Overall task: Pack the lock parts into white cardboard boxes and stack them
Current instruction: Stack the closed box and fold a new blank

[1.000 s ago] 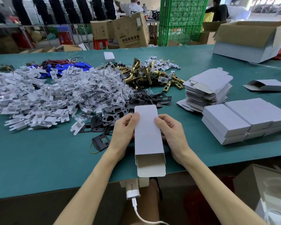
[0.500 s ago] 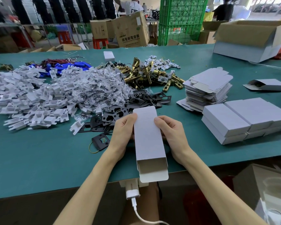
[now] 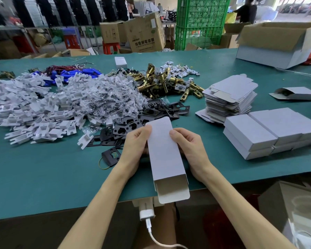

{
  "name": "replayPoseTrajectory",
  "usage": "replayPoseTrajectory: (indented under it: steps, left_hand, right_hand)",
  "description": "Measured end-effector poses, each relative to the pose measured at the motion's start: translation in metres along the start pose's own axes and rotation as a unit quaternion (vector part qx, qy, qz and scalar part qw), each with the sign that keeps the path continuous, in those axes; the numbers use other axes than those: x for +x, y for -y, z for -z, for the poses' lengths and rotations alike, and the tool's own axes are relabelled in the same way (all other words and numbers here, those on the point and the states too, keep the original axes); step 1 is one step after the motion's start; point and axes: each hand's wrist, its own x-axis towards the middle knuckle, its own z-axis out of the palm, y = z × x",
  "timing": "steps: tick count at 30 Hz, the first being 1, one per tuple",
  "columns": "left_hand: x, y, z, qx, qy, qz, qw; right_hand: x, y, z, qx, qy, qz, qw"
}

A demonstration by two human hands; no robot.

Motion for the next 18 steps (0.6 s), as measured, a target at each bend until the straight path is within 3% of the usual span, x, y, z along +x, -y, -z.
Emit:
replayPoseTrajectory:
  steps: [7,13,18]
  left_hand:
    - [-0.006,-0.008,-0.001,-0.036,-0.003,0.0,0.999]
    - [-0.004,-0.002,0.0,-0.003,0.015,-0.004,1.0]
    - [0.001,0.004,-0.002,0.007,0.003,-0.014,1.0]
  right_hand:
    - [0.001,0.001,-0.003,-0.026,-0.011,0.01,1.0]
    - [0.003,-0.002,-0.002,-0.072,-0.025,0.016,0.997]
    - [0.002,0.001,-0.004,-0.04,-0.047,-0.005,0.998]
